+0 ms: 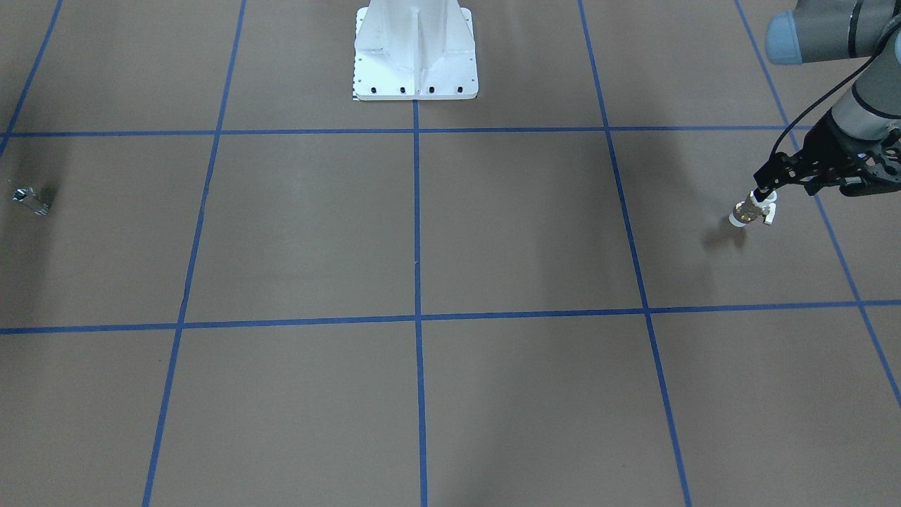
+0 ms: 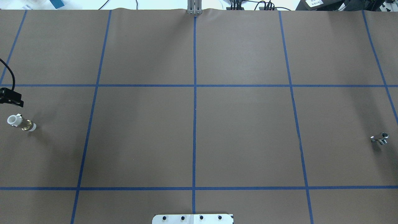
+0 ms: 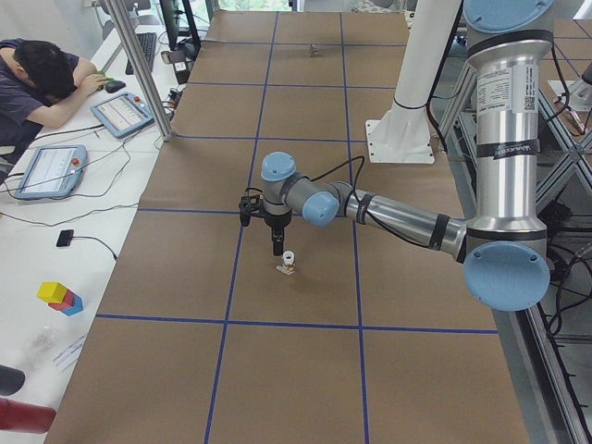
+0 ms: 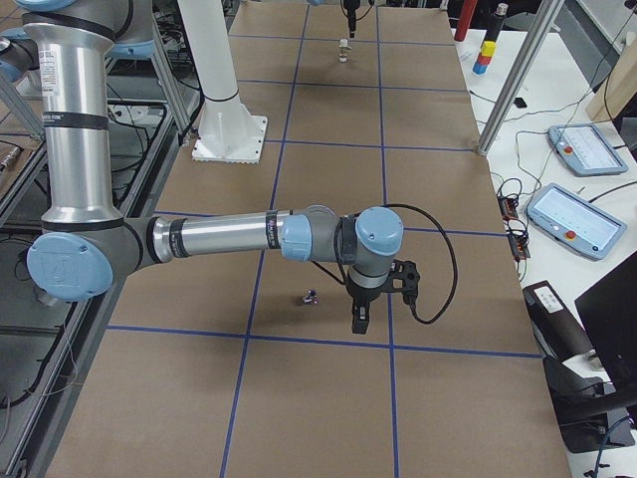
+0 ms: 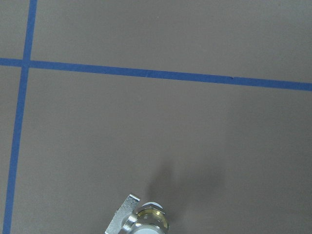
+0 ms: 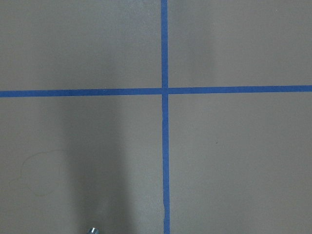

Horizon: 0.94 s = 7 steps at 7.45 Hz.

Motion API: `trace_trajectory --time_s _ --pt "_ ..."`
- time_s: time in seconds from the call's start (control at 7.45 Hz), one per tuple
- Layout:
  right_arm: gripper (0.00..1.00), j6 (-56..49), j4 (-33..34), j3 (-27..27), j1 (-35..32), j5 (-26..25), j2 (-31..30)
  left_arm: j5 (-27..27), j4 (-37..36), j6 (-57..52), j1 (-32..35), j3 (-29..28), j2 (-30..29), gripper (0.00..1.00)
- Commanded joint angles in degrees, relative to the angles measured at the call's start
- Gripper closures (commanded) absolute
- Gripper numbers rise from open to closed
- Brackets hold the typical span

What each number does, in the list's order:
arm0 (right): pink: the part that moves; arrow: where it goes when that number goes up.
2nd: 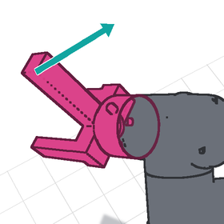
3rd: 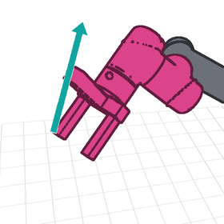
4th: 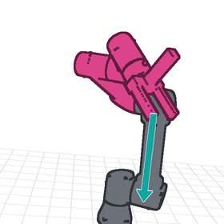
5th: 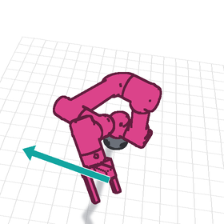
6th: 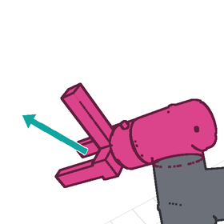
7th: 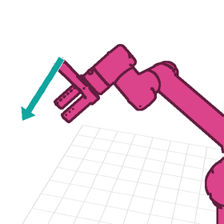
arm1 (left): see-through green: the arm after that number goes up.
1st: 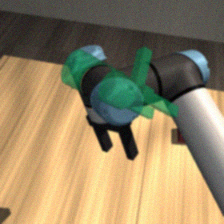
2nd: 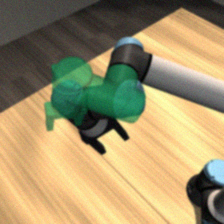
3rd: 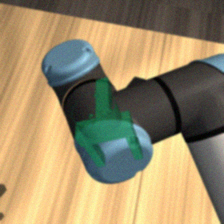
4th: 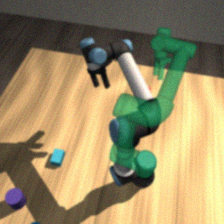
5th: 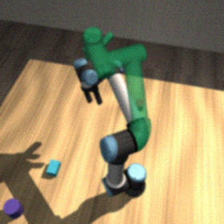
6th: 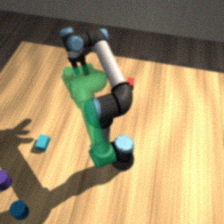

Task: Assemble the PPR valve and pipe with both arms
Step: 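Lower the left gripper over the valve and close on it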

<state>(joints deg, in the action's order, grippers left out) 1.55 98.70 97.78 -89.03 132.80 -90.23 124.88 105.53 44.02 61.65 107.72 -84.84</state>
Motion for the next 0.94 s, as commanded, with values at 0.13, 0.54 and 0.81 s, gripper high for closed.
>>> trace_trajectory --time_s 0.13,0.54,0.81 --pt "0.01 -0.14 0.01 -0.83 0.00 0.00 -0.03 -0.08 1.43 -0.08 -1.53 -1.90 0.55 0.00" --pt "0.01 -0.23 0.01 -1.36 0.00 0.00 -0.03 0.01 1.70 0.01 -3.56 -3.65 0.82 0.00" --pt "0.01 -0.23 0.01 -1.71 0.00 -0.09 -0.03 0.10 1.70 0.01 -4.17 -4.45 0.73 0.00"
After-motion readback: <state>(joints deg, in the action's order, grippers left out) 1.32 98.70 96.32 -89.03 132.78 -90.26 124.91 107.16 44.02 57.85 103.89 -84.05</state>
